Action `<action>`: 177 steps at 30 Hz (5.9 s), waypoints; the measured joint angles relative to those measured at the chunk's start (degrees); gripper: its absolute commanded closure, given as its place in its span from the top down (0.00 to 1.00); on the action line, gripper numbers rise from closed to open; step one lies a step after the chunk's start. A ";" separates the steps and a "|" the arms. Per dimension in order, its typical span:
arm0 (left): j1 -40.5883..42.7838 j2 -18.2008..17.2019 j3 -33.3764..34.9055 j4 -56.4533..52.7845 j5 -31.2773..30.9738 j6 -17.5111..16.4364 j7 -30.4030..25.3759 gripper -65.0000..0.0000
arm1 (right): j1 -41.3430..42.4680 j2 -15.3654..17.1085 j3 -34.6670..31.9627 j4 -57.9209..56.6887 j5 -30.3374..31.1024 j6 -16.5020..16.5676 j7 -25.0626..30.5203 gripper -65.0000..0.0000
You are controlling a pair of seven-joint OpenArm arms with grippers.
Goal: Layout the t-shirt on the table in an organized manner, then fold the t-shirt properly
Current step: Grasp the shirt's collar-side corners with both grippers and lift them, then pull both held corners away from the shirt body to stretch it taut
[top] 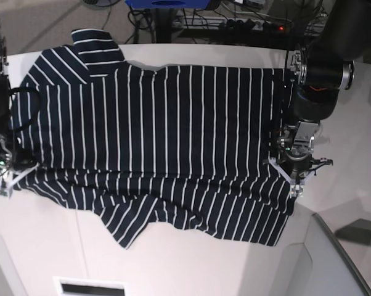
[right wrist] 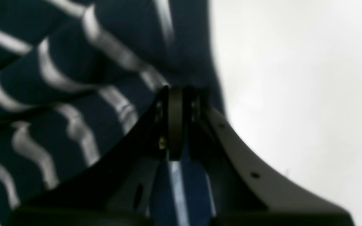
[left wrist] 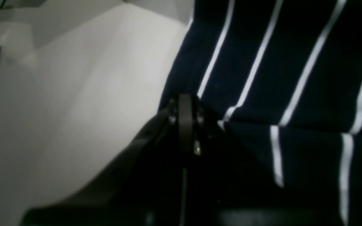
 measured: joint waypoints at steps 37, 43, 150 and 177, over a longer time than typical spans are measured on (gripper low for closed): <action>48.83 -2.99 -19.47 75.21 -15.61 -0.26 31.21 0.00 | -44.85 -24.30 52.65 61.88 -0.59 28.06 -25.66 0.77; 53.11 -2.89 -19.52 80.30 -15.56 -0.28 30.67 0.00 | -48.28 -25.29 52.76 59.98 -0.61 28.09 -25.53 0.77; 67.43 2.05 -32.06 85.70 -39.23 -12.28 31.63 0.00 | -54.86 -26.16 52.70 73.66 -0.61 40.54 -37.18 0.01; 72.65 3.41 -36.81 89.07 -39.26 -12.31 31.69 0.00 | -58.18 -25.68 52.68 80.30 -0.61 40.59 -42.73 0.01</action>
